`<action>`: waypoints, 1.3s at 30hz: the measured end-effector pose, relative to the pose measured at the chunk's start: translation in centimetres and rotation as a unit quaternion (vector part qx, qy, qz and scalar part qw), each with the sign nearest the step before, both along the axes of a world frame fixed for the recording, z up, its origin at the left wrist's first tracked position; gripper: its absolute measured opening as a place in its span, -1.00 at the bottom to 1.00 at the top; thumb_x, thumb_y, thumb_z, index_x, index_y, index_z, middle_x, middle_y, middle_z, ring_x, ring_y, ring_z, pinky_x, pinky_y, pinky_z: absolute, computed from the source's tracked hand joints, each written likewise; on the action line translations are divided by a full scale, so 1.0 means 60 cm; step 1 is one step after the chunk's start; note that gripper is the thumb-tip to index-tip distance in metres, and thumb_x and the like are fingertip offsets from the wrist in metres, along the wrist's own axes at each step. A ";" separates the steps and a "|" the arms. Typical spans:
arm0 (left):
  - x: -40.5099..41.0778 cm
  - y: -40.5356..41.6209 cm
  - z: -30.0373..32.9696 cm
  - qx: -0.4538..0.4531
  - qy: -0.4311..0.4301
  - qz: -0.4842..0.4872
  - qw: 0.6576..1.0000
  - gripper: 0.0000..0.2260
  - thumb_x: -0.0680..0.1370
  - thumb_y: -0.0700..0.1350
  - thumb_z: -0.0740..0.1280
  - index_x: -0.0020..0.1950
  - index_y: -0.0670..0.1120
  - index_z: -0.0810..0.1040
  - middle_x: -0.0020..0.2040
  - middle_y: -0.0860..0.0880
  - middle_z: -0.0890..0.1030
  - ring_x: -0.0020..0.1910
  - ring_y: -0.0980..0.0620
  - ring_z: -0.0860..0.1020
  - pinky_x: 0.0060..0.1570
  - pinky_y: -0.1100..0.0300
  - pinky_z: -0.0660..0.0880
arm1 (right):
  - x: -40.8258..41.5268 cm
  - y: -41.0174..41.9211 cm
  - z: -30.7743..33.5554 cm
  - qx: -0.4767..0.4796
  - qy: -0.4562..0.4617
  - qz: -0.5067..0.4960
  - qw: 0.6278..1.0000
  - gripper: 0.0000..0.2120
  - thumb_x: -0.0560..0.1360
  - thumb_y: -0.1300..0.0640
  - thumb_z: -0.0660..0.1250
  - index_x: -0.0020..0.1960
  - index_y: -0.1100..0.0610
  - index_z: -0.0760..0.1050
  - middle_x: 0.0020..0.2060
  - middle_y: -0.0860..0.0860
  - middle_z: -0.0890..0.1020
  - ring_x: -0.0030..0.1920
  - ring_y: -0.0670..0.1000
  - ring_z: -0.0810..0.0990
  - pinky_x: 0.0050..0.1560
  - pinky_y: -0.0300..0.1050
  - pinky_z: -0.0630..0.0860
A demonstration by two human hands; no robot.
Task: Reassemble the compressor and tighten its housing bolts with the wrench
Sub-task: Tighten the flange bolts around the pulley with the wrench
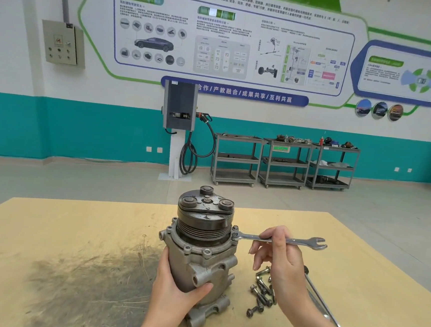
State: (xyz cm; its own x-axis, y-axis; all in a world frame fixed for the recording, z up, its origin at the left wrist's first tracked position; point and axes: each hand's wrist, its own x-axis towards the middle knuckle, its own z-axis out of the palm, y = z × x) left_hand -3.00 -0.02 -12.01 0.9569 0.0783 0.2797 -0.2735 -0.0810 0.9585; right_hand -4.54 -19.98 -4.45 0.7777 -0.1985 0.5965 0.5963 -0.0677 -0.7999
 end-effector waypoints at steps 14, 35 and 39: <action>0.001 -0.001 -0.001 -0.003 -0.011 0.005 1.000 -0.11 0.21 -0.09 0.69 0.22 0.46 0.19 0.24 0.36 0.41 0.15 0.45 0.41 0.08 0.37 0.37 | 0.032 -0.030 0.038 0.079 0.076 0.044 0.993 -0.54 0.53 -0.18 0.07 -0.13 0.23 0.43 -0.44 0.17 0.57 -0.50 0.06 0.48 -0.47 -0.17 0.47; -0.005 -0.001 0.005 -0.003 -0.013 0.008 1.000 -0.07 0.22 -0.13 0.69 0.28 0.41 0.16 0.24 0.37 0.41 0.20 0.32 0.43 0.26 0.19 0.37 | 0.074 -0.025 0.053 0.096 0.218 0.082 0.968 -0.56 0.69 -0.08 -0.03 -0.13 0.19 0.42 -0.51 0.13 0.50 -0.53 0.04 0.43 -0.46 -0.15 0.40; -0.004 0.000 0.004 0.004 -0.010 0.008 1.000 -0.03 0.22 -0.12 0.69 0.39 0.30 0.14 0.29 0.28 0.44 0.28 0.17 0.44 0.31 0.14 0.38 | 0.078 -0.024 0.054 0.097 0.218 0.084 0.967 -0.56 0.69 -0.08 -0.03 -0.11 0.20 0.41 -0.51 0.12 0.48 -0.53 0.03 0.41 -0.48 -0.15 0.39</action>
State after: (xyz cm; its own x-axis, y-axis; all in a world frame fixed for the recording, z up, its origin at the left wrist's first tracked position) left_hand -3.26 -0.03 -11.79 0.9499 0.0924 0.2985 -0.2903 -0.0925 0.9525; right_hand 0.16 -21.43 -1.19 0.9781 -0.1228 0.1683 0.1885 0.1777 -0.9659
